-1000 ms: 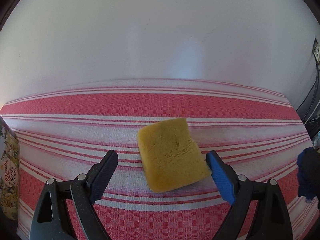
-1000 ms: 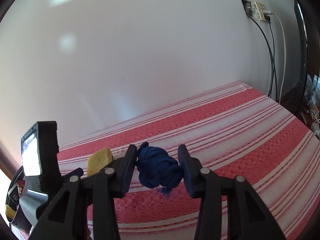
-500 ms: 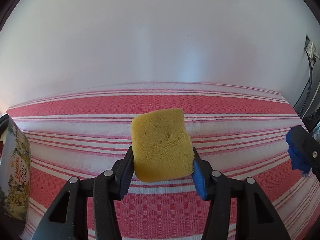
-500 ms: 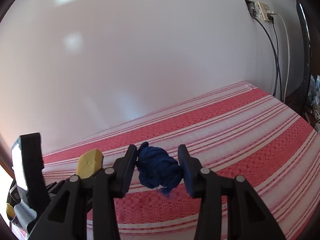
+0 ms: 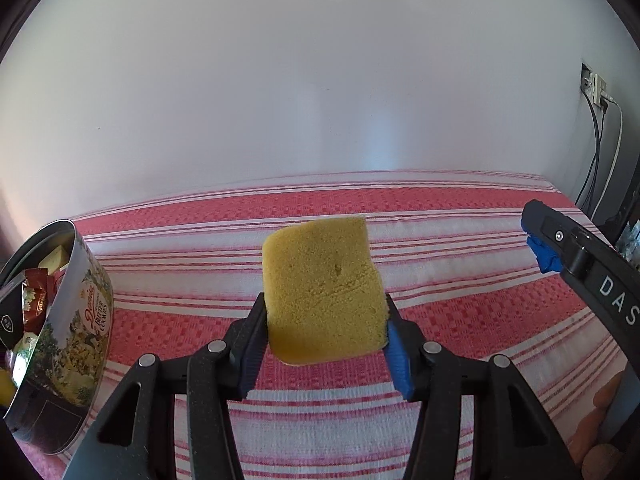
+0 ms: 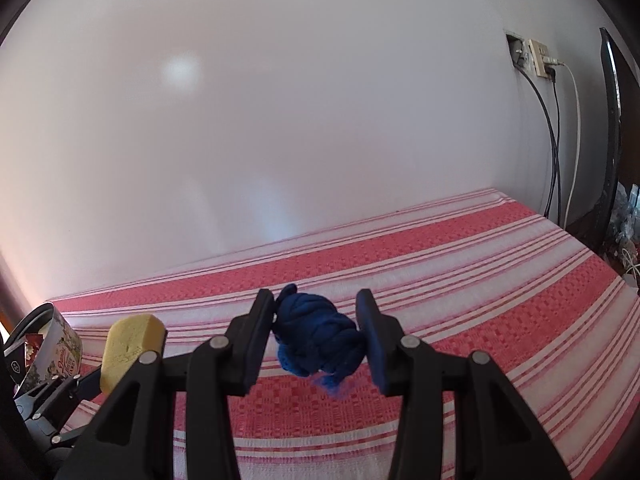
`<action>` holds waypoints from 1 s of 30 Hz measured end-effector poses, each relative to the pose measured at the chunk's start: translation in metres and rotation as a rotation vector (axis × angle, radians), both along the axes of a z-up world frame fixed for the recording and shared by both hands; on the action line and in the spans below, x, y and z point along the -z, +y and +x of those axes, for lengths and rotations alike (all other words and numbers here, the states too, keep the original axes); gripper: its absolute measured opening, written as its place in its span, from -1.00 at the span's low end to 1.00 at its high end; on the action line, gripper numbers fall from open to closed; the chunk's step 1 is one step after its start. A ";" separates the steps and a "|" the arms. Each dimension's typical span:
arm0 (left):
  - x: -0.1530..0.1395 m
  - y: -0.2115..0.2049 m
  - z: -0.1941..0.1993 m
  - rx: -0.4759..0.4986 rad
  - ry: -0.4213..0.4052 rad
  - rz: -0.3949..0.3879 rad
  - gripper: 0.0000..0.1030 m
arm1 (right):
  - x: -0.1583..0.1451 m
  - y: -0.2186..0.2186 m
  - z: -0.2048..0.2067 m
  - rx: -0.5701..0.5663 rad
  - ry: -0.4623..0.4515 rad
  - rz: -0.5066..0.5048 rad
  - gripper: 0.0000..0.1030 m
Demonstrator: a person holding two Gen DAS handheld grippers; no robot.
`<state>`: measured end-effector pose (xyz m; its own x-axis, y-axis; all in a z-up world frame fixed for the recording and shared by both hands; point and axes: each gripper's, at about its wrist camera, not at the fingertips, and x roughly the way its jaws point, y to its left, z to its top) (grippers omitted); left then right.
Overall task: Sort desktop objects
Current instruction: 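Lift the sponge and sock and carry both over the tin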
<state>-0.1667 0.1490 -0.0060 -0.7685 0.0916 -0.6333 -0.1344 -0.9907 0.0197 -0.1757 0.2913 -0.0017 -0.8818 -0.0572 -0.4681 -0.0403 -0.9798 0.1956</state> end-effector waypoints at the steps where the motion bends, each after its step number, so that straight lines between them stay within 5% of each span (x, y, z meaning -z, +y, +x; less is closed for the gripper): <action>1: -0.001 -0.002 0.002 -0.001 0.001 -0.001 0.05 | 0.001 -0.001 0.003 -0.002 -0.004 -0.005 -0.16; 30: -0.013 -0.040 0.059 -0.020 0.079 0.032 0.05 | -0.002 -0.053 0.082 -0.083 0.053 -0.017 -0.16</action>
<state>-0.1073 0.1088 0.0071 -0.8175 0.0948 -0.5680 -0.1136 -0.9935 -0.0023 -0.0940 0.2385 0.0004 -0.8972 -0.1383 -0.4194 0.0513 -0.9759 0.2119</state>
